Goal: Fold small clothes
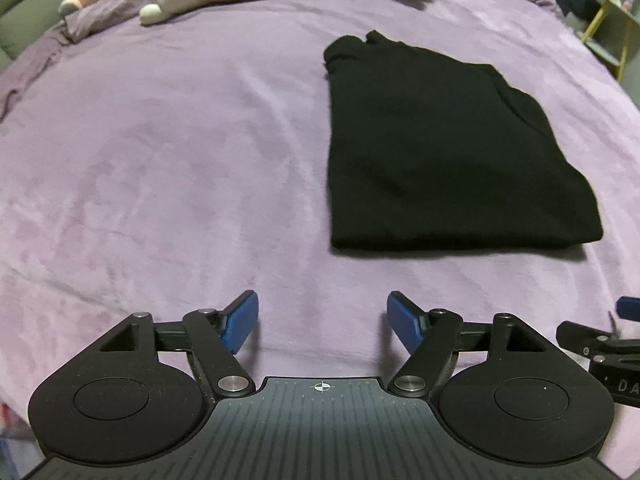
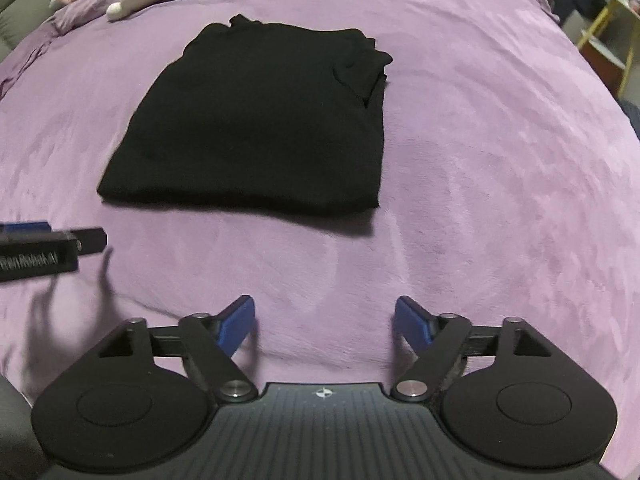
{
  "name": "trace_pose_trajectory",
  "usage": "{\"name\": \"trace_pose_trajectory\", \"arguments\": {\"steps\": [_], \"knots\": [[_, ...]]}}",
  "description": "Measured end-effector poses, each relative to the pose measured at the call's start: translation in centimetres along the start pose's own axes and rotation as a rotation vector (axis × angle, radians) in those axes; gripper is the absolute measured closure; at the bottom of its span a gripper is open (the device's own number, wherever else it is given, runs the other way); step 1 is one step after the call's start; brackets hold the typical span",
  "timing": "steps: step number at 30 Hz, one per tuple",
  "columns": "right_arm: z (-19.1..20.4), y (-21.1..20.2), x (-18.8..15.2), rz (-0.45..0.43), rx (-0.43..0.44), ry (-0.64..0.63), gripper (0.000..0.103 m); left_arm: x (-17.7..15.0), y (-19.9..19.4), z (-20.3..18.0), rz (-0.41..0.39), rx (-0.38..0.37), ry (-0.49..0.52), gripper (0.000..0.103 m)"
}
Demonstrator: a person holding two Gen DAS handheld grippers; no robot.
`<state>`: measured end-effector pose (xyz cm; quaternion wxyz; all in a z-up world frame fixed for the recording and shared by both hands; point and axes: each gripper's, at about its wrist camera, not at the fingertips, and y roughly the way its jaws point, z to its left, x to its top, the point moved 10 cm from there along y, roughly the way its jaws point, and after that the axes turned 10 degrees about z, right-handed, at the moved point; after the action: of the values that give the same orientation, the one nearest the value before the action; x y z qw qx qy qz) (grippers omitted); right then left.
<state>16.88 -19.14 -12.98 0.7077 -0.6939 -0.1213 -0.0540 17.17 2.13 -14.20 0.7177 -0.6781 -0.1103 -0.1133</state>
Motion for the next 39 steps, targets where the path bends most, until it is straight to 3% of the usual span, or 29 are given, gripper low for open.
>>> {"name": "trace_pose_trajectory", "arguments": {"steps": [13, 39], "knots": [[1.2, -0.9, 2.9, 0.013, -0.033, 0.075, 0.02, 1.2, -1.0, -0.6, 0.021, 0.047, 0.016, 0.022], [1.0, -1.7, 3.4, -0.01, -0.035, 0.111, 0.02, 1.7, -1.5, -1.1, 0.002, 0.06, 0.029, 0.021]]}}
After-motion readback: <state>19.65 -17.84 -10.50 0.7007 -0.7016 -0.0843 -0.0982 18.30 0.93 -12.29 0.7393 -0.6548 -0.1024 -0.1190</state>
